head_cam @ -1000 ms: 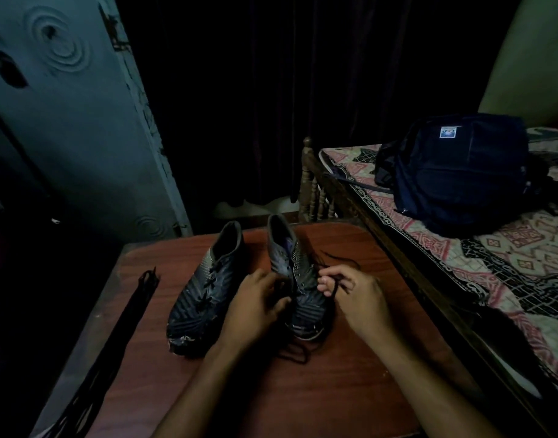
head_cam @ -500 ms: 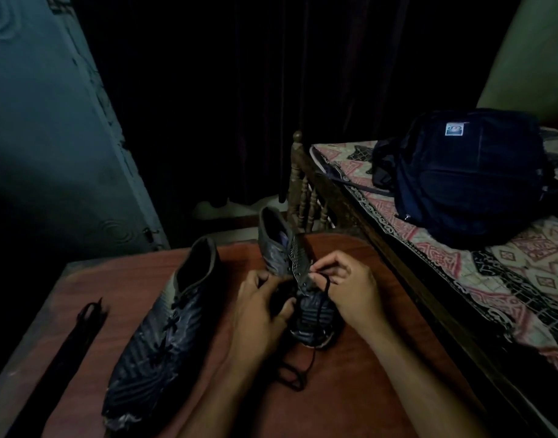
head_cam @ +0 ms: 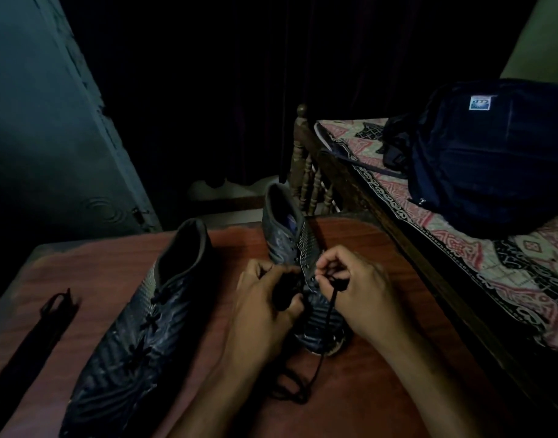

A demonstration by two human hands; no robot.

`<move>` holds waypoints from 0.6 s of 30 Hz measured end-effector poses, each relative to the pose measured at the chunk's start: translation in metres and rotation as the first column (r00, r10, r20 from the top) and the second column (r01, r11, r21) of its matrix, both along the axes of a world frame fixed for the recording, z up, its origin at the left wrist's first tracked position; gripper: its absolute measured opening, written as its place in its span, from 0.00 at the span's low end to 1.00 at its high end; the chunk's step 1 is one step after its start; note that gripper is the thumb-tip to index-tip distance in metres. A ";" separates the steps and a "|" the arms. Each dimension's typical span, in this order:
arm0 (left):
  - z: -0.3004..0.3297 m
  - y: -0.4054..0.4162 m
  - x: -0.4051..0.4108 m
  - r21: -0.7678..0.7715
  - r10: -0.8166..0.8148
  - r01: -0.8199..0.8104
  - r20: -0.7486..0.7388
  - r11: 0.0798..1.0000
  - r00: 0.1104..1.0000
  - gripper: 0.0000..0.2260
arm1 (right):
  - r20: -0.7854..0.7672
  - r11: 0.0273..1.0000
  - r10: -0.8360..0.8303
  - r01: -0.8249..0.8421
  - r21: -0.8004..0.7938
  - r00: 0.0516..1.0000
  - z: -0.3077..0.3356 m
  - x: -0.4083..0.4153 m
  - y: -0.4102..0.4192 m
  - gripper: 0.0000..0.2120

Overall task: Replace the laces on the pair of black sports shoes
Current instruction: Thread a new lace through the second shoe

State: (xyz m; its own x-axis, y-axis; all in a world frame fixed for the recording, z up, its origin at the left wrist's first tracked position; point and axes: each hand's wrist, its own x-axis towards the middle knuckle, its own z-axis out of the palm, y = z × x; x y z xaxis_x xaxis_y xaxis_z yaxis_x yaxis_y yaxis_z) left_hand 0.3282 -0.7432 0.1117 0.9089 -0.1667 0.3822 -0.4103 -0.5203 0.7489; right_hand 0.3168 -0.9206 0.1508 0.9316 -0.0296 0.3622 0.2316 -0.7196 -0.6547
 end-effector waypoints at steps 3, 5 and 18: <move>-0.001 0.000 0.000 -0.010 -0.011 0.011 -0.017 1.000 1.000 0.18 | -0.014 0.998 -0.020 0.019 -0.053 1.000 0.000 -0.001 0.000 0.16; -0.001 0.000 0.000 -0.024 -0.022 0.021 -0.030 1.000 0.999 0.18 | -0.021 0.998 -0.011 0.009 -0.063 1.000 0.001 -0.001 0.000 0.16; 0.007 -0.008 -0.005 0.126 -0.094 0.087 0.051 0.988 0.994 0.26 | -0.032 0.996 -0.087 0.086 -0.018 0.996 -0.001 0.000 -0.002 0.19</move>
State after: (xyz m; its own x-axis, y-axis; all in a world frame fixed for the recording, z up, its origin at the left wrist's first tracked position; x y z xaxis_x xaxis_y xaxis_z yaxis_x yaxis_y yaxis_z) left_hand 0.3231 -0.7507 0.1184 0.8656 -0.2961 0.4038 -0.4996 -0.5662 0.6556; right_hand 0.3173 -0.9228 0.1500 0.9373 -0.1048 0.3324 0.1466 -0.7467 -0.6488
